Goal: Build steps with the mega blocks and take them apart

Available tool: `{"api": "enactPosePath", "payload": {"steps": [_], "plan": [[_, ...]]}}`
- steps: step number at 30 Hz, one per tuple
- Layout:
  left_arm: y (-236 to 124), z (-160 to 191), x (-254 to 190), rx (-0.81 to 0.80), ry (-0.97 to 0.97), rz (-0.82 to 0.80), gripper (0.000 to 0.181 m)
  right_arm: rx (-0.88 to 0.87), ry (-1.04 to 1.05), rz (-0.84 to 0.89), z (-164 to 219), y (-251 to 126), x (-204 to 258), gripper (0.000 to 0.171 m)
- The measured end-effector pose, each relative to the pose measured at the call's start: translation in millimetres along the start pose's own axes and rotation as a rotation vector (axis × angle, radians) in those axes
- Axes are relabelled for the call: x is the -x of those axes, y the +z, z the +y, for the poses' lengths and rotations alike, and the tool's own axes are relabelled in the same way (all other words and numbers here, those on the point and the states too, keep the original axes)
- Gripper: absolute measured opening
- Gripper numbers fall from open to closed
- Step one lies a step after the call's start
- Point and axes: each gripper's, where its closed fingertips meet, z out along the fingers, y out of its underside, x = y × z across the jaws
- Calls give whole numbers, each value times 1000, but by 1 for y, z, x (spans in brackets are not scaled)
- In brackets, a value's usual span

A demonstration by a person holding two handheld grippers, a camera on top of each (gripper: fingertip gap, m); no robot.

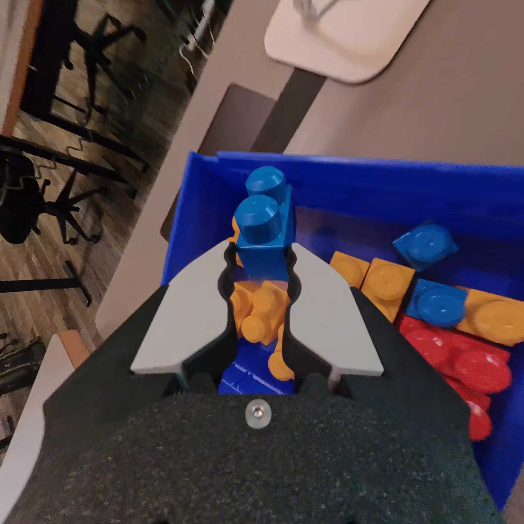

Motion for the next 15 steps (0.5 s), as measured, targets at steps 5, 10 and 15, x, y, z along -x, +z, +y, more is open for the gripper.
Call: {"api": "enactPosePath", "payload": {"steps": [5,10,15], "plan": [[-47,-55,-24,-264,-42,10,35,-16,-4,31,-3,-3,-6,0],[-83,-112,-108,-557,-69,174,35,-88,10,98,-22,-16,-22,0],[-70,-126,-206,-651,-100,365,35,-126,44,139,-31,-27,-38,0]]}}
